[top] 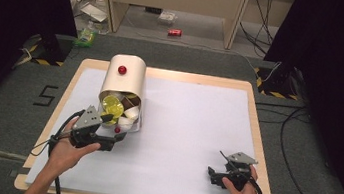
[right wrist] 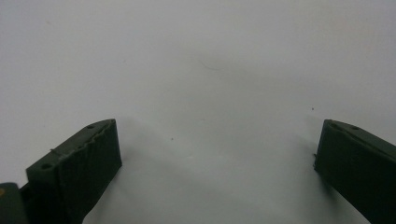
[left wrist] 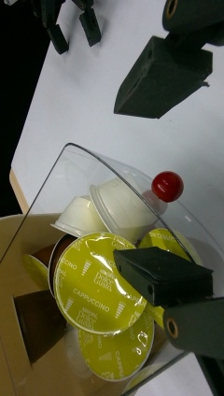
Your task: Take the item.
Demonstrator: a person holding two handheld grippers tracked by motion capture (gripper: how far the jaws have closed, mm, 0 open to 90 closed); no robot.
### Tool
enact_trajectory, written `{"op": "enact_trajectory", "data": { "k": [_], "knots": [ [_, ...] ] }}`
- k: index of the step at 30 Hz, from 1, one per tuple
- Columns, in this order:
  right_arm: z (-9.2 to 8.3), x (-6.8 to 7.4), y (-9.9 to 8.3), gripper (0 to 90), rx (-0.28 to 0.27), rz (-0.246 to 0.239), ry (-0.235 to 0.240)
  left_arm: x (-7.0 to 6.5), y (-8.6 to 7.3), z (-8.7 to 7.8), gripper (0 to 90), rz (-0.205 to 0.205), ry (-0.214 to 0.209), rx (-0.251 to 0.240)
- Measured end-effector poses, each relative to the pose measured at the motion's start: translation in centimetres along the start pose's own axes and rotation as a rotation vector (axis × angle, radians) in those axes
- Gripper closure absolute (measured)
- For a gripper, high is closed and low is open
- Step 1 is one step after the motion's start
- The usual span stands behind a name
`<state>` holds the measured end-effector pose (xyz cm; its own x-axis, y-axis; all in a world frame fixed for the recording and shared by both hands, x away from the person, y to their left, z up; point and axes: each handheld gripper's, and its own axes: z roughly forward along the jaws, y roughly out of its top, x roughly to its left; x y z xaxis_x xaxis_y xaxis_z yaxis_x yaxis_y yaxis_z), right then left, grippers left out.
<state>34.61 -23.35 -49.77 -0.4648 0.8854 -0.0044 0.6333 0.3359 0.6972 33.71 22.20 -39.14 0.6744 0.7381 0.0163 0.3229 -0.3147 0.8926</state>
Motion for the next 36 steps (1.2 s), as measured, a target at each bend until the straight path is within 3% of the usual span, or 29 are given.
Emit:
{"op": "enact_trajectory", "data": {
  "k": [22,30,36],
  "knots": [
    [0.0,0.0,0.0,0.7,0.000,0.000,0.000,-1.5,-1.1,-0.6,25.0,0.010,0.008,0.020],
    [0.0,0.0,0.0,0.7,0.000,0.000,0.000,-1.4,-1.0,-0.8,25.5,-0.003,-0.002,0.019],
    [0.0,0.0,0.0,0.7,0.000,0.001,0.000,-0.9,-0.4,-1.4,24.1,-0.014,0.027,-0.009]
  ]
}}
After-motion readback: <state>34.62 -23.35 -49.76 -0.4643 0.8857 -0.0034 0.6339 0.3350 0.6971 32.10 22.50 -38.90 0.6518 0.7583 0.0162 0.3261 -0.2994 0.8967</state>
